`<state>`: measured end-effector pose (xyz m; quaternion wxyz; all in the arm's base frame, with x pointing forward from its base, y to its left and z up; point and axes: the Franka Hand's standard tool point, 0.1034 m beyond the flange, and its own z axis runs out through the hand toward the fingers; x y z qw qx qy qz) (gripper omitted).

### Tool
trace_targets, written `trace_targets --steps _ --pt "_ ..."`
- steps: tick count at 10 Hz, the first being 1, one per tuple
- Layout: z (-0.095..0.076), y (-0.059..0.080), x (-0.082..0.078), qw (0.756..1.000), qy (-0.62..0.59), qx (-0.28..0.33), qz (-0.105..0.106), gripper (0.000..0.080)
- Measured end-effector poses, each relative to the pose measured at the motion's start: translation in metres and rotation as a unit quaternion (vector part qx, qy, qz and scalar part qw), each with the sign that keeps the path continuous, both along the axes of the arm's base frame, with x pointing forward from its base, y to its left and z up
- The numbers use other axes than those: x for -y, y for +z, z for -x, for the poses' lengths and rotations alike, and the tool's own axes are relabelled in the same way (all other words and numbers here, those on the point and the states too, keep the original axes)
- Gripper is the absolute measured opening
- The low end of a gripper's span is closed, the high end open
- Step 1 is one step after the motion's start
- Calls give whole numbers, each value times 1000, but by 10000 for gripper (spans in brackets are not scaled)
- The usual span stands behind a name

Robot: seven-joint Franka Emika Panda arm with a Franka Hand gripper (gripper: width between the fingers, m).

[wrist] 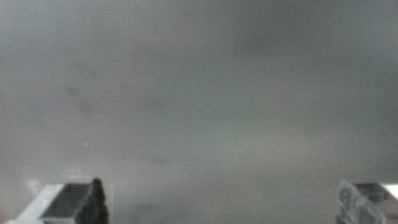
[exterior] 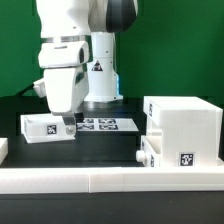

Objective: Assemble drawer

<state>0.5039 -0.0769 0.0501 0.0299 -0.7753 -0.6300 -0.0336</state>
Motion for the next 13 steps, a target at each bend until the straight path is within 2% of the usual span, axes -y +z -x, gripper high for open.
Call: trace_targets --steps 4,8,10,11,13 --pt "1 -1 -1 991 -131 -12 -3 648" --pt "36 3 1 949 -316 0 -7 648" --pt "51 8 8 932 -363 9 -5 648" --pt "57 7 10 915 -403 5 -9 648" --pt "55 7 8 898 -440 1 -13 648"
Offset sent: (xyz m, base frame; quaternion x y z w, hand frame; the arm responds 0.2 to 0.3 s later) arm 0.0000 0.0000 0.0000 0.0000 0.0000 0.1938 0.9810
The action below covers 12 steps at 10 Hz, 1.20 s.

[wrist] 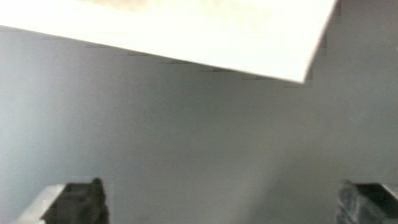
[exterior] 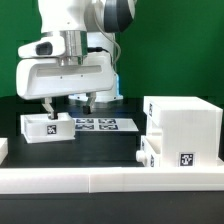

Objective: Assemble drawer

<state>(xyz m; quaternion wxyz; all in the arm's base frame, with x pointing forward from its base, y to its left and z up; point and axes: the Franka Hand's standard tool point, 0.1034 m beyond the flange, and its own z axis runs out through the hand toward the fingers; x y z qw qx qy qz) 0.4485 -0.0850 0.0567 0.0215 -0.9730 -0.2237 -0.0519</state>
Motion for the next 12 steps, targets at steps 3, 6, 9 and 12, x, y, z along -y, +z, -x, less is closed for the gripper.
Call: trace_targets --steps 3,6,9,12 --pt "9 -3 8 1000 -26 -4 -2 648" --pt "47 -3 19 999 -30 -15 6 648" --pt "68 -12 17 999 -38 -16 9 648" --pt "82 -38 9 999 -45 -17 6 648"
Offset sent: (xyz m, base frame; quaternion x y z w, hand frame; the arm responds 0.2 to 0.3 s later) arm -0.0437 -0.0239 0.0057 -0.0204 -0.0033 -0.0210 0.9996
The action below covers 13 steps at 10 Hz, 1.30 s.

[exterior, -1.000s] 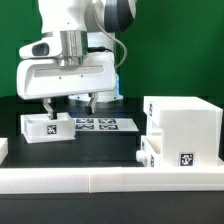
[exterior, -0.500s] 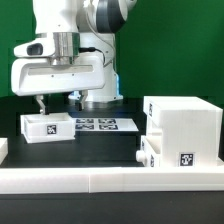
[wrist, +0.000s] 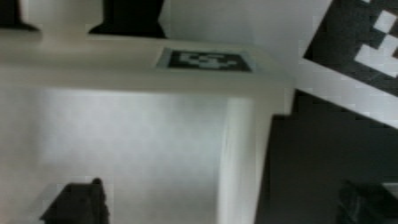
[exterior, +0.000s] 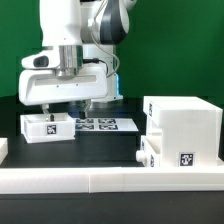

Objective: Assemble drawer

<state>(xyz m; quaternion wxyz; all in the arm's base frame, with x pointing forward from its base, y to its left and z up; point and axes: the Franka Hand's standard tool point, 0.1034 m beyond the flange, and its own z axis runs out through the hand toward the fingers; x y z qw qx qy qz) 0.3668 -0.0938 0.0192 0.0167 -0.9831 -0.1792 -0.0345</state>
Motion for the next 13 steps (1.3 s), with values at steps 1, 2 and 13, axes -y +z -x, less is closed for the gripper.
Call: trace_targets --steps 1,2,13 --pt "4 -7 0 1000 -1 4 1 648" --pt "10 -12 2 1000 -3 4 2 648" --pt "10 -14 2 1000 -1 3 0 40"
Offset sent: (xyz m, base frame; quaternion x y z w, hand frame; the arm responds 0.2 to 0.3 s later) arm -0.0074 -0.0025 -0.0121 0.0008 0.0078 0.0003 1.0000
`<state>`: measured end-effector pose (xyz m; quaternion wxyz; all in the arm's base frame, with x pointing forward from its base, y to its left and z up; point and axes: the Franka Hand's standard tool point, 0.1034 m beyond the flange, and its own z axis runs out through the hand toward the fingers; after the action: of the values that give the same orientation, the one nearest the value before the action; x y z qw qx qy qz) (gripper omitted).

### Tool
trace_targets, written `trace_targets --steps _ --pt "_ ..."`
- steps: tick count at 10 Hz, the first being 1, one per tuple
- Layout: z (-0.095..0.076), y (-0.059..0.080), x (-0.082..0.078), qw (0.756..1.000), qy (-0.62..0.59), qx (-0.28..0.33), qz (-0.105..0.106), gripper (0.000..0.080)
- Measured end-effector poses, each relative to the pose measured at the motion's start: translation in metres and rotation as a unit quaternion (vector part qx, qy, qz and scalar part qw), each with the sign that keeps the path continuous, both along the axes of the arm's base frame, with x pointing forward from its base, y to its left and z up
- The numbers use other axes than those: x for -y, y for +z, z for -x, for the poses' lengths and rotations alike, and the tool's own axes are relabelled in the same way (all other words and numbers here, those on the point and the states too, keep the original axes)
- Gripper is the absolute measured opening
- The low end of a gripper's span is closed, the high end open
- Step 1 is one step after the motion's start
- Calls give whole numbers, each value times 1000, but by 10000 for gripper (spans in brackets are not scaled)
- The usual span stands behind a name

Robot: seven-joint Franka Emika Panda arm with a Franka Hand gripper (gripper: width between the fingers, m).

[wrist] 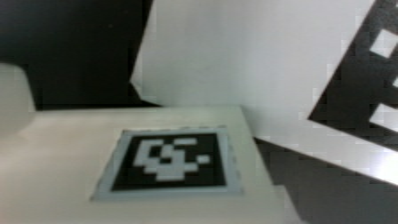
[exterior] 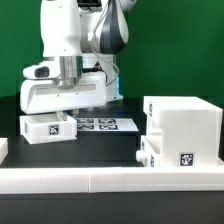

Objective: Assemble drawer

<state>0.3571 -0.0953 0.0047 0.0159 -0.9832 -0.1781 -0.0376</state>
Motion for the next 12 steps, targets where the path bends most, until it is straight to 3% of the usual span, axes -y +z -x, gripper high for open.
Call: trace_targets --steps 2,5,9,12 --pt "-12 8 -9 1000 19 5 2 40" --pt "-53 34 -41 997 83 -1 -2 40" --pt "-96 52 -60 980 197 -12 -1 41" --pt "-92 48 -57 981 196 -13 -1 41"
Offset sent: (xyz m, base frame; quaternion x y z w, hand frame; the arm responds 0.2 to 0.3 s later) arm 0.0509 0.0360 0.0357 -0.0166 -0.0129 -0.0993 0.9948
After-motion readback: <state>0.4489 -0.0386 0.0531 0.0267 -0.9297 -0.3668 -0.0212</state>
